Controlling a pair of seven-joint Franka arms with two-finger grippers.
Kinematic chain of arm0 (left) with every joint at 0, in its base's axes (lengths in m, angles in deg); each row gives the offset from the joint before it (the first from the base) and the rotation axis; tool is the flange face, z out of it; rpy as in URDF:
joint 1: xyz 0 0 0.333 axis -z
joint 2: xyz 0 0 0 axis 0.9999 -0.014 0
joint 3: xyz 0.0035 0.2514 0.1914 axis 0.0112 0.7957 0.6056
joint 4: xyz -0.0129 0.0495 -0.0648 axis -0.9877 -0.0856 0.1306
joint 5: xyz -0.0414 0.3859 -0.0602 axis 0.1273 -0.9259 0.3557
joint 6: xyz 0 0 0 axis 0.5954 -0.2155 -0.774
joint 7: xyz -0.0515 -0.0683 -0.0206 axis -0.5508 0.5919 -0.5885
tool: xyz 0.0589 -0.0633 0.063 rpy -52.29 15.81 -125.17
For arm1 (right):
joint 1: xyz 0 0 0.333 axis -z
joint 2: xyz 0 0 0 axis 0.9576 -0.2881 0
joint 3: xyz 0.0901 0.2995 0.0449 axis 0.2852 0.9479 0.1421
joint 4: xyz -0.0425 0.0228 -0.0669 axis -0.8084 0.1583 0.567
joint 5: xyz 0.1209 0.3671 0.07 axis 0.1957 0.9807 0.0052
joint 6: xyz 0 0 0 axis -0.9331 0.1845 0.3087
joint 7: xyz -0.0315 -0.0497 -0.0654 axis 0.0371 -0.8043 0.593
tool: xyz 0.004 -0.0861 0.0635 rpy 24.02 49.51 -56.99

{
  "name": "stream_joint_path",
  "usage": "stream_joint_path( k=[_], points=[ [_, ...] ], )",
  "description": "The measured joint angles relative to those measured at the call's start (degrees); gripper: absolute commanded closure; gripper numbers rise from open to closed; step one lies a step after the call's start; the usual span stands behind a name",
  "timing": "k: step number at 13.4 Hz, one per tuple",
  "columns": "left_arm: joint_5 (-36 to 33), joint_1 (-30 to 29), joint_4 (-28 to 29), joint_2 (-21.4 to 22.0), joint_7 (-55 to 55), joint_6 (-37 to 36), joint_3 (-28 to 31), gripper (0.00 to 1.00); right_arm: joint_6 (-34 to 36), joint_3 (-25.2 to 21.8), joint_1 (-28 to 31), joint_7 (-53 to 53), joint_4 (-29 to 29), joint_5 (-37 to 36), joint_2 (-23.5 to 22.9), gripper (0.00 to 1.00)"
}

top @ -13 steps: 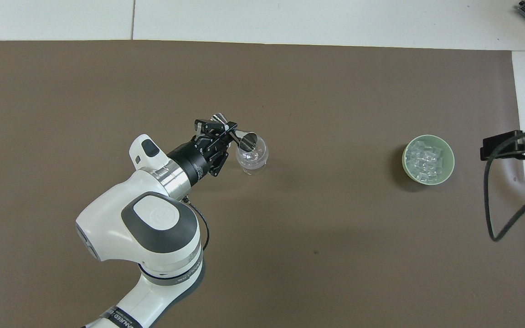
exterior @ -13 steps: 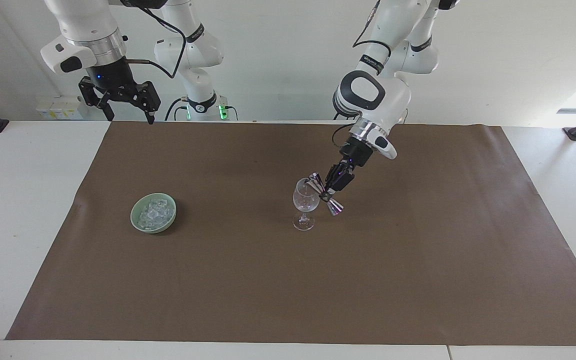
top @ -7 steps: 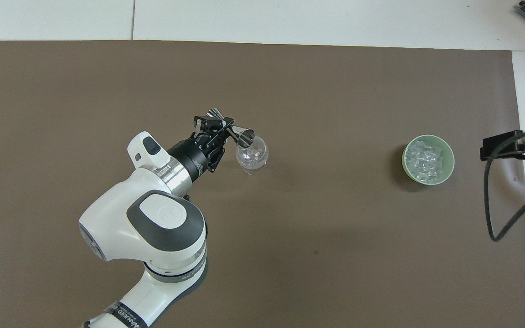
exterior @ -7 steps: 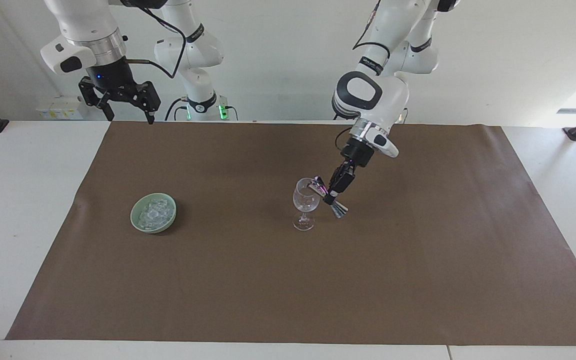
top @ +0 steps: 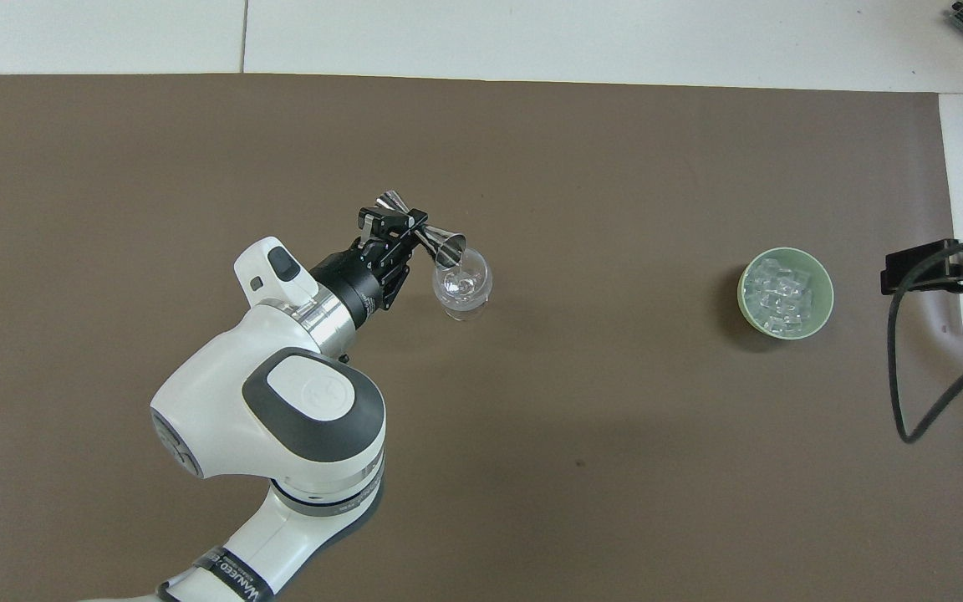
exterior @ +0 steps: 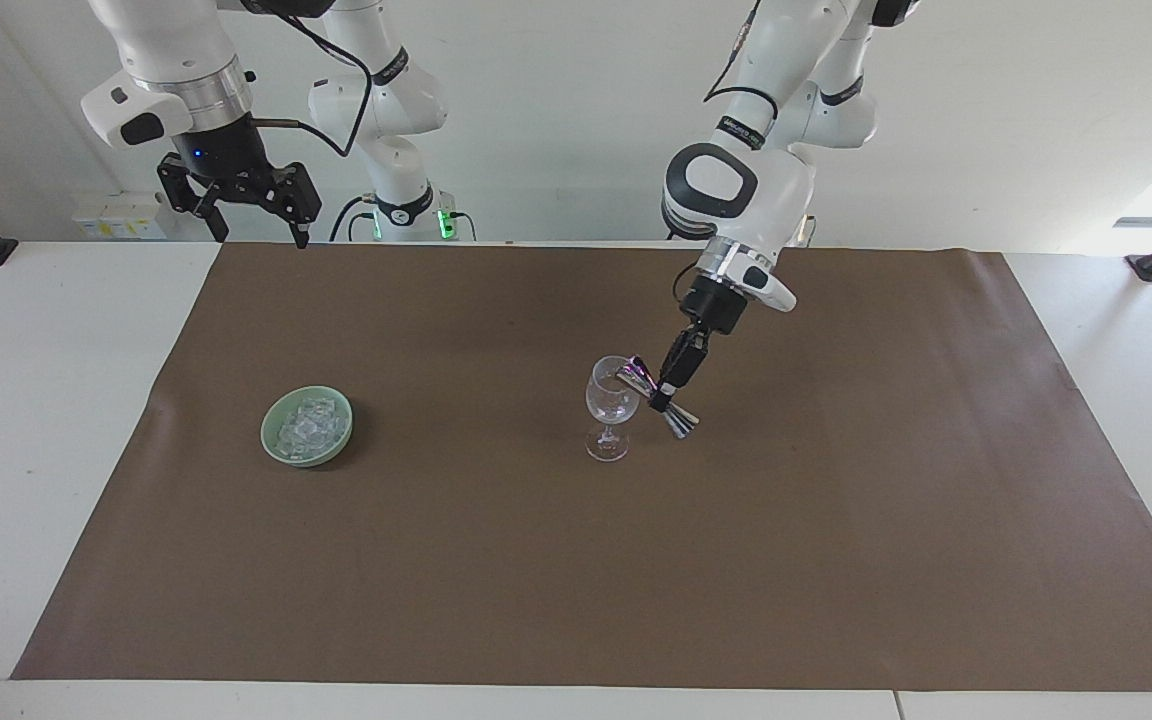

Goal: Pour wine and add ice with both arms
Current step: 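Tilt the jigger over the clear glass with the left gripper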

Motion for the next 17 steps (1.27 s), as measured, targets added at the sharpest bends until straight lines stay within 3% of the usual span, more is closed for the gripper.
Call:
stream_joint_path(
  k=[17],
  points=[
    [-2.41, 1.64, -1.79, -1.55, -7.95, 4.37, 0.17, 1.00, 0.00, 0.00, 0.00, 0.00, 0.00, 0.00, 0.00, 0.00]
  ],
)
